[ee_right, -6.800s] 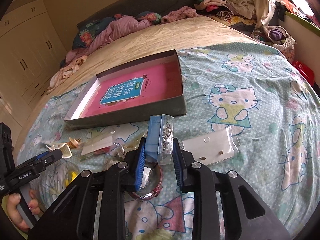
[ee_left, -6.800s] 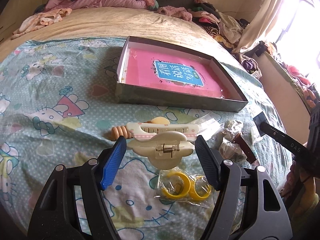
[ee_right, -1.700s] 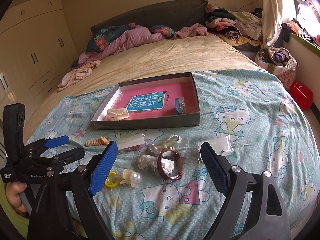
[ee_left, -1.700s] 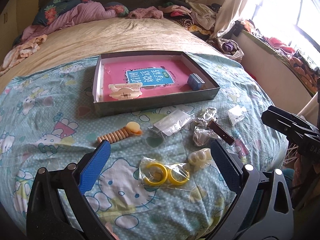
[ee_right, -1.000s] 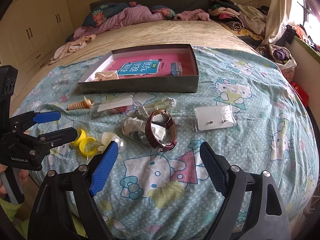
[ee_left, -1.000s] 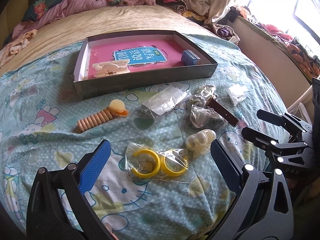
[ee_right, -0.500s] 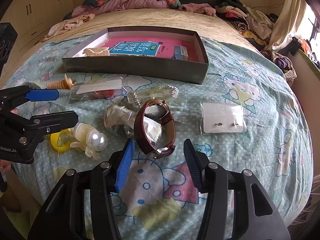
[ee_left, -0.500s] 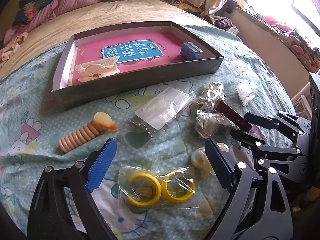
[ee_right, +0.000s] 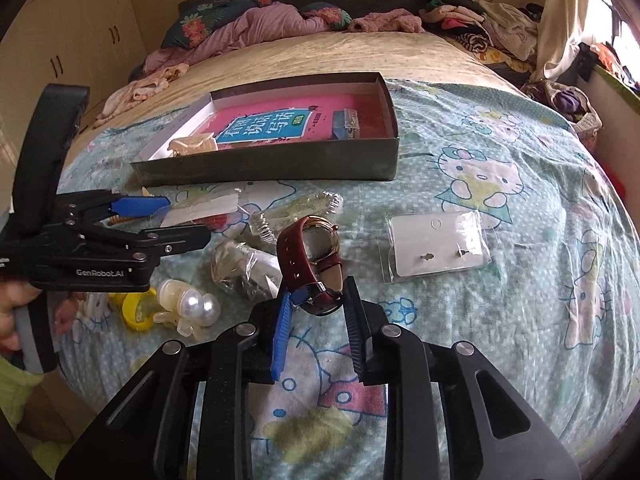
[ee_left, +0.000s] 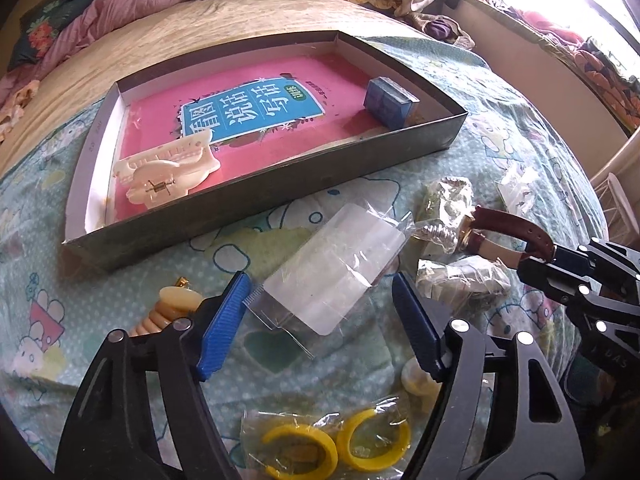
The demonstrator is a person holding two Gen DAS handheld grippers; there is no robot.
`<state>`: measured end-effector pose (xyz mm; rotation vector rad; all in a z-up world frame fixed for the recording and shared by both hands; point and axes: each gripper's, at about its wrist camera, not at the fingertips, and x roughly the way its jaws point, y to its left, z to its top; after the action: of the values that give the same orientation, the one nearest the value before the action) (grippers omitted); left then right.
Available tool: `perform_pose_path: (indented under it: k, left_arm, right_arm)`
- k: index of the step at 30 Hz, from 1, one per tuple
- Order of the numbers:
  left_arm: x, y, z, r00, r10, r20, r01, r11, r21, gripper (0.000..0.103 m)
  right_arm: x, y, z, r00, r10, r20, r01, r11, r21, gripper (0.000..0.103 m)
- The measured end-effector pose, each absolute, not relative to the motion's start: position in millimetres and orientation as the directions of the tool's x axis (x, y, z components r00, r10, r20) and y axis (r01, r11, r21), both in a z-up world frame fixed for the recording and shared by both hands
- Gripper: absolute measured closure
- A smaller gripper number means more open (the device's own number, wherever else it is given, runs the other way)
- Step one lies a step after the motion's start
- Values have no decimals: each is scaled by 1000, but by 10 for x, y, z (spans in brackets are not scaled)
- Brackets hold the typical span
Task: Organize jewelry
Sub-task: 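Grasp clear plastic bag with left tool while right tool grasps brown-strap watch, then carry bag toward grey box with left tool while right tool releases watch inside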
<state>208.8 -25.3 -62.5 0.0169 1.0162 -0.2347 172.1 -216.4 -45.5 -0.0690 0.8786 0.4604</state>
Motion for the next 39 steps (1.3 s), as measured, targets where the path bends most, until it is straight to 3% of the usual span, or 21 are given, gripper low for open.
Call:
perform_pose_path:
  k: [8,12,25,39]
  left_arm:
    - [2176,-246,-652,509,-210,-835,206,971,-118,44]
    - [2158,-219,-596,520,-253,-816,215,963,-162,54]
    - [1921,-159,-209,598,-335,-729,220,942,-252,55]
    - [1754,200,-1,664,-303,-683,143,949,-281,55]
  right_arm:
    - [1715,-2317,-387,558,414,-719,-394,895,209,80]
    - [1684,-2344,-345,578,412,-705,-392,897,203,81]
    - [1595,-2374,-191,645,381,-662,-393,909,141,84]
    - [1503,-2317,21,684,388,-617,-416,903,107,88]
